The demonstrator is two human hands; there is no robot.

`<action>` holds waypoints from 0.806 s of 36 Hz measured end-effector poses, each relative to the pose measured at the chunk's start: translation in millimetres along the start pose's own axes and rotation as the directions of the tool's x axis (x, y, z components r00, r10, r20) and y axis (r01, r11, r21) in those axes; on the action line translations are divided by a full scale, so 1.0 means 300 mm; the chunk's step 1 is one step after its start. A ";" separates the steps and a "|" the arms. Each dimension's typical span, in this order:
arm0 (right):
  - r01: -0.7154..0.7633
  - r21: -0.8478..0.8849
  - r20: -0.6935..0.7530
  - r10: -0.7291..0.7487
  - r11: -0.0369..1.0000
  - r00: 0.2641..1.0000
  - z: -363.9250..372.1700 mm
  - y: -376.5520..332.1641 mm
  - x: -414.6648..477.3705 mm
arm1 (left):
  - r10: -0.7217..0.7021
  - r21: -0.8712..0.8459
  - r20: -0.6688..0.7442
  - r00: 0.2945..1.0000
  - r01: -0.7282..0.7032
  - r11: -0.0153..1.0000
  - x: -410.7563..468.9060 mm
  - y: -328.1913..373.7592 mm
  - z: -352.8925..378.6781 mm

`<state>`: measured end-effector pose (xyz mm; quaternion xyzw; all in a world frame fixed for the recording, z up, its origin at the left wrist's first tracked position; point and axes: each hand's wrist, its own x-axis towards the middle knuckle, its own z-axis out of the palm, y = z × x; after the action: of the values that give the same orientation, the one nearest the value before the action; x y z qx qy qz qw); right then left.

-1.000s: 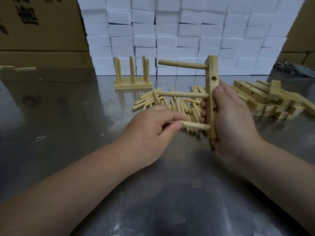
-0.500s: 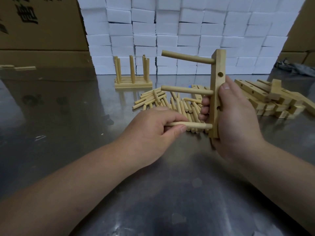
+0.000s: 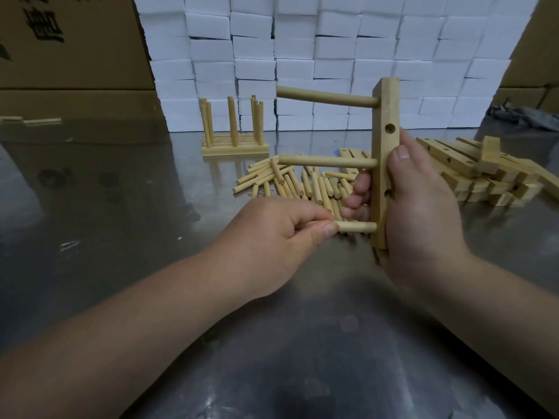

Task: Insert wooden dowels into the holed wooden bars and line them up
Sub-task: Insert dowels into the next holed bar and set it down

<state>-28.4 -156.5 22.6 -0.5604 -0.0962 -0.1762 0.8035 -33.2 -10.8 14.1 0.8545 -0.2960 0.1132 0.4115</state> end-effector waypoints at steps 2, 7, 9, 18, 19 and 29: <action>-0.001 -0.010 -0.002 0.001 1.000 1.000 0.000 0.003 0.001 | -0.024 -0.004 0.014 1.000 0.024 1.000 -0.001 0.004 -0.001; -0.003 -0.038 -0.010 0.003 0.999 1.000 -0.001 0.013 0.001 | -0.050 -0.007 0.012 0.999 0.050 0.999 -0.001 0.006 -0.001; -0.015 -0.051 -0.010 0.014 0.999 1.000 0.000 0.015 -0.001 | -0.061 -0.006 0.019 0.998 0.061 0.998 -0.001 0.003 0.000; -0.025 -0.094 -0.025 0.023 0.995 0.999 0.004 -0.003 0.000 | -0.127 -0.128 -0.129 0.983 0.110 0.986 0.010 0.007 -0.004; -0.002 -0.162 -0.031 -0.003 0.987 1.000 0.001 -0.005 0.003 | -0.144 -0.169 -0.158 0.977 0.117 0.979 0.015 0.006 -0.012; -0.095 -0.136 0.050 0.102 0.986 0.994 -0.021 -0.002 0.023 | -0.325 -0.556 -0.326 0.888 0.098 0.825 0.039 -0.020 -0.069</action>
<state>-22.5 -163.8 23.3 -0.6215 -0.0791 -0.1264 0.7691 -19.3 3.2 28.5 0.6946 -0.1244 0.1558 0.6913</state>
